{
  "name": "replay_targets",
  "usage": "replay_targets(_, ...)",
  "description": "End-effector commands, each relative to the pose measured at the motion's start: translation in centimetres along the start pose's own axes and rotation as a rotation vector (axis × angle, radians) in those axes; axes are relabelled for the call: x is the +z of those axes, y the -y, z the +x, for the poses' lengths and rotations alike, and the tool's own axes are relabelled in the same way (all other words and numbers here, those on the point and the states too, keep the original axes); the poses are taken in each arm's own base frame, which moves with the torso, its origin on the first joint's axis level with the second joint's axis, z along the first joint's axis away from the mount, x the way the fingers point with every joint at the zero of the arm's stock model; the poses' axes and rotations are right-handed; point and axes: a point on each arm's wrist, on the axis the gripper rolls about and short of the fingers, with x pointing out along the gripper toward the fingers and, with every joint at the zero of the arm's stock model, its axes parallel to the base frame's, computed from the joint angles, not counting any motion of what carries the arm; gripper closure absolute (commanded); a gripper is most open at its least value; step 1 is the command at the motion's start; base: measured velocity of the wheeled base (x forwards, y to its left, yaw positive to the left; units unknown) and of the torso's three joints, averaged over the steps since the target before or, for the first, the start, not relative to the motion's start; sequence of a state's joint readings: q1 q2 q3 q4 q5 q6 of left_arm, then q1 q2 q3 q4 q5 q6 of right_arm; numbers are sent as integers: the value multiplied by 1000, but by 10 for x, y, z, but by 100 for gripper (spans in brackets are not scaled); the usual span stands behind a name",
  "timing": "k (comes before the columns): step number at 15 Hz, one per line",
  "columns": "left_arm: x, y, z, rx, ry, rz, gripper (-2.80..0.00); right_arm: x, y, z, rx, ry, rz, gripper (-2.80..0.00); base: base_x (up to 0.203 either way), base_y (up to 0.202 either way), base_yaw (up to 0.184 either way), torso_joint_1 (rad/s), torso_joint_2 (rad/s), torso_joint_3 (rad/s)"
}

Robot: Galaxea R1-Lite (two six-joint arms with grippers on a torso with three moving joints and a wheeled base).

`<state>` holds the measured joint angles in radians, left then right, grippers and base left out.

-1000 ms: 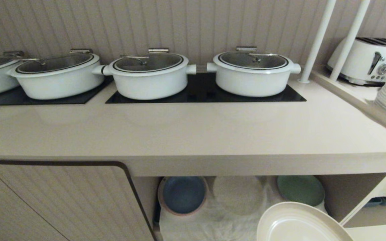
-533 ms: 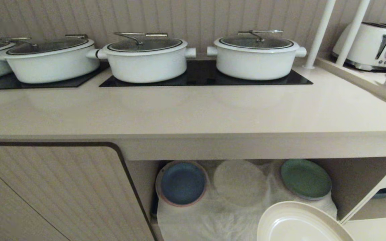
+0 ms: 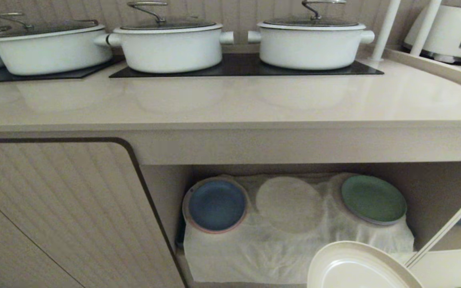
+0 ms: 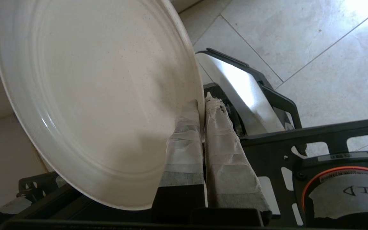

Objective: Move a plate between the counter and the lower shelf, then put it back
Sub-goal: Put the plate in the cupboard

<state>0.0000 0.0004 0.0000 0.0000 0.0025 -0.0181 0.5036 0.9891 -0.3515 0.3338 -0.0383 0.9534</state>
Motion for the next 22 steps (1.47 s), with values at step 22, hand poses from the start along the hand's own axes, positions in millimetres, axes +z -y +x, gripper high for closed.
replay_targets(22,0,0,0,1,0,0,0,-2,2,1,-11,-8,4,0,0,0,0,-71,222,151)
